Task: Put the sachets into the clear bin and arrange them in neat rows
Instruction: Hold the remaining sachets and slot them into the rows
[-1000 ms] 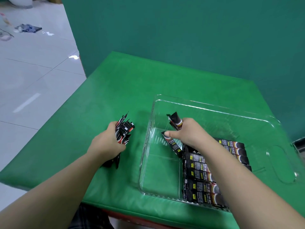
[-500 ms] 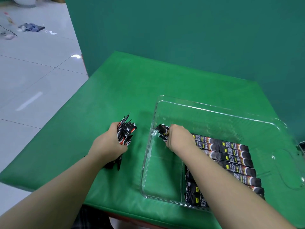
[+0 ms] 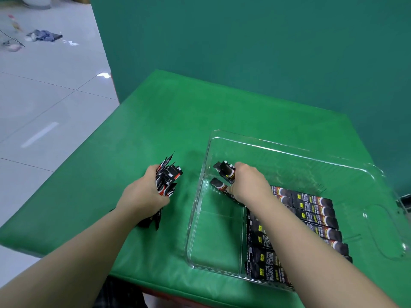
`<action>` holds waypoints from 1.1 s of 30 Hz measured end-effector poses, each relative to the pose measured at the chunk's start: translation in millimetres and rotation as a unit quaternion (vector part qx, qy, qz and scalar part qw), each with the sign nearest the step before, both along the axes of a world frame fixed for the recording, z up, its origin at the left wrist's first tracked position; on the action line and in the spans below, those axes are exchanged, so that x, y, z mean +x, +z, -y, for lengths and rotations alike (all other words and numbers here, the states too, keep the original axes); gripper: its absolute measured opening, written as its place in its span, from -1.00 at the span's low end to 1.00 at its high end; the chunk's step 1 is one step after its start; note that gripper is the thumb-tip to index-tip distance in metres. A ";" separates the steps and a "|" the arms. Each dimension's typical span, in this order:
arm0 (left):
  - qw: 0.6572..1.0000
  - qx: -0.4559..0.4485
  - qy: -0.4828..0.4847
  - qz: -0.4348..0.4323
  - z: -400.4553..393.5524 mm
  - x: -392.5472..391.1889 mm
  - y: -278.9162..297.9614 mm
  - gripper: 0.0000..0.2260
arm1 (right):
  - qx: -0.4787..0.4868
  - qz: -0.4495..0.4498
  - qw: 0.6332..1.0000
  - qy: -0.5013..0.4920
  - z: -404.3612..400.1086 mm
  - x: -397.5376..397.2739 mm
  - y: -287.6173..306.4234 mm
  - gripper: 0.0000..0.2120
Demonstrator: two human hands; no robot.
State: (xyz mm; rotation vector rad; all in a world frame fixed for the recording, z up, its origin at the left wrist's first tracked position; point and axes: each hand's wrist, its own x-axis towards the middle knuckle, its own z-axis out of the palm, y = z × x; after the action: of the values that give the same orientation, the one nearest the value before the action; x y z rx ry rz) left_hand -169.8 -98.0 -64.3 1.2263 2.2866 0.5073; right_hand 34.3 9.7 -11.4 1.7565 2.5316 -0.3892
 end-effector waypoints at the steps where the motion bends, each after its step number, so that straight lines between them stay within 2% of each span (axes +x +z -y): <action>1: 1.000 0.000 0.000 -0.001 0.2 0.4 0.4 -0.37 | -0.003 0.017 1.000 0.011 1.4 -1.3 -1.5 -0.78; 7: 1.000 0.001 -0.001 -0.002 1.2 1.7 1.2 -0.36 | -0.010 0.034 0.999 0.031 2.2 -11.1 -12.7 -0.76; 17: 1.000 0.001 -0.001 -0.009 1.5 1.4 2.2 -0.36 | 0.062 -0.051 0.997 0.019 6.1 -4.7 -14.4 -0.77; 19: 1.000 0.000 -0.001 -0.011 1.4 1.0 2.2 -0.38 | 0.026 -0.077 0.997 -0.006 5.7 -3.0 -4.3 -0.81; 23: 1.000 -0.004 -0.003 -0.006 0.5 1.9 1.9 -0.38 | -0.131 -0.167 0.976 -0.053 3.0 3.7 14.6 -0.89; 26: 1.000 -0.003 -0.004 -0.002 0.5 2.0 2.1 -0.38 | -0.219 -0.237 0.943 -0.078 2.8 5.6 10.7 -0.88; 29: 1.000 0.002 0.003 0.004 1.3 1.5 1.5 -0.36 | -0.294 -0.323 0.893 -0.110 6.3 6.7 1.1 -0.94; 33: 1.000 -0.002 0.002 0.014 -0.1 0.1 -0.5 -0.32 | -0.331 -0.381 0.851 -0.147 9.6 11.8 -1.3 -0.92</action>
State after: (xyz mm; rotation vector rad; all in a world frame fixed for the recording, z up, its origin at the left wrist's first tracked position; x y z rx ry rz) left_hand -169.7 -97.9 -64.8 1.2056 2.2653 0.5195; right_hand 46.1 0.1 -12.8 1.8732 1.9695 -2.0348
